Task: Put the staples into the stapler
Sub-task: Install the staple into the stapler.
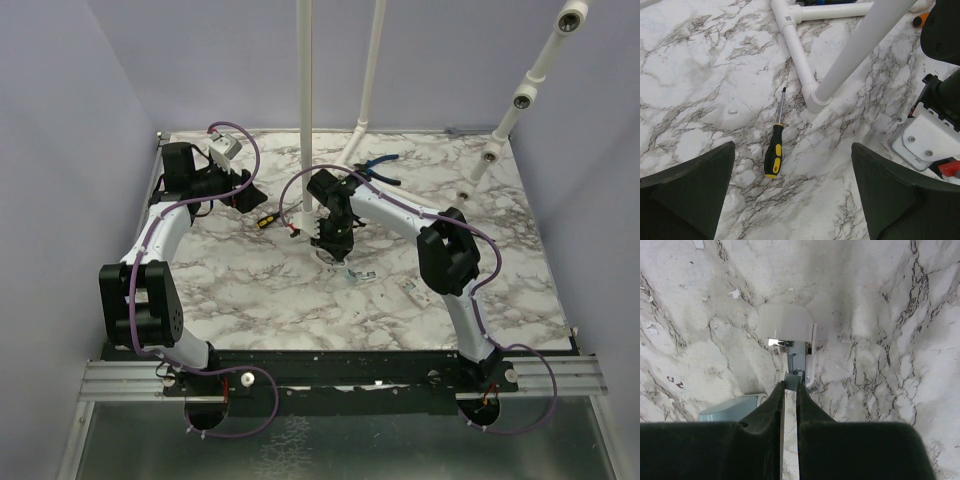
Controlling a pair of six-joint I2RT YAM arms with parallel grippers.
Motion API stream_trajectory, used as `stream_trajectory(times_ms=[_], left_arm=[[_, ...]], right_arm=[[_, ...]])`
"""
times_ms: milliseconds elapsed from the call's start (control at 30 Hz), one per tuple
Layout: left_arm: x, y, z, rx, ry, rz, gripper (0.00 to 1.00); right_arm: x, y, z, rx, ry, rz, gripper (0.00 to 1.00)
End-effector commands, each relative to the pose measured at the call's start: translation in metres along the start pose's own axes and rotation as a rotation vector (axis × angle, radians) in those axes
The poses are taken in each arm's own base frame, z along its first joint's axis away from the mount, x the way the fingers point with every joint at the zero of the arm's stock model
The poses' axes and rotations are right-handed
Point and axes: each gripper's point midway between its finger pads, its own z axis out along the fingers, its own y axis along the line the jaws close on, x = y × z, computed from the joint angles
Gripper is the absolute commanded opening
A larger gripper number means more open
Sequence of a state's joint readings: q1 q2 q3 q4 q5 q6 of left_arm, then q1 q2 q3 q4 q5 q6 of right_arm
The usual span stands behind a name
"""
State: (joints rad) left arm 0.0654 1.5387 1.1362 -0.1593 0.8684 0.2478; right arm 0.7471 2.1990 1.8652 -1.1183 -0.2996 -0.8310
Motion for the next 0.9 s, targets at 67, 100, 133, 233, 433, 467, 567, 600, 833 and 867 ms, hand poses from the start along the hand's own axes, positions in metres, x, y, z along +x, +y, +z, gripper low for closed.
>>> stream_trajectory(times_ms=[67,100,133,233,433,467,567,600,833,867], left_arm=[[-0.007,-0.007,-0.007,0.019,-0.021,0.021,0.99],[-0.007,-0.007,-0.007,0.021,-0.021,0.021,0.99],[-0.007,-0.007,-0.007,0.021,-0.021,0.019,0.99],[-0.007,-0.008,-0.007,0.023,-0.020,0.019,0.99],[-0.007,-0.007,-0.007,0.023,-0.021,0.020,0.99],[-0.007,-0.007,-0.007,0.022,-0.020,0.019,0.99],[-0.007,-0.007,-0.007,0.021,-0.021,0.019,0.99],[-0.007,-0.007,-0.007,0.021,-0.021,0.020,0.99],[-0.006,-0.007,-0.007,0.021,-0.020,0.018,0.99],[-0.006,-0.007,-0.007,0.022,-0.020,0.019,0.99]], right_arm=[[-0.002,-0.001,-0.005,0.019,0.001,-0.031,0.05],[-0.002,-0.001,-0.004,0.019,0.003,-0.031,0.05],[-0.001,-0.001,-0.004,0.018,0.004,-0.031,0.05],[0.000,-0.001,-0.001,0.016,0.009,-0.031,0.05],[0.003,-0.001,0.003,0.011,0.017,-0.031,0.05],[0.003,-0.001,0.004,0.010,0.018,-0.032,0.05],[0.004,-0.001,0.005,0.010,0.020,-0.034,0.05],[0.005,-0.002,0.006,0.009,0.021,-0.030,0.05],[0.007,-0.002,0.010,0.009,0.027,-0.032,0.05],[0.008,-0.002,0.011,0.006,0.029,-0.031,0.05]])
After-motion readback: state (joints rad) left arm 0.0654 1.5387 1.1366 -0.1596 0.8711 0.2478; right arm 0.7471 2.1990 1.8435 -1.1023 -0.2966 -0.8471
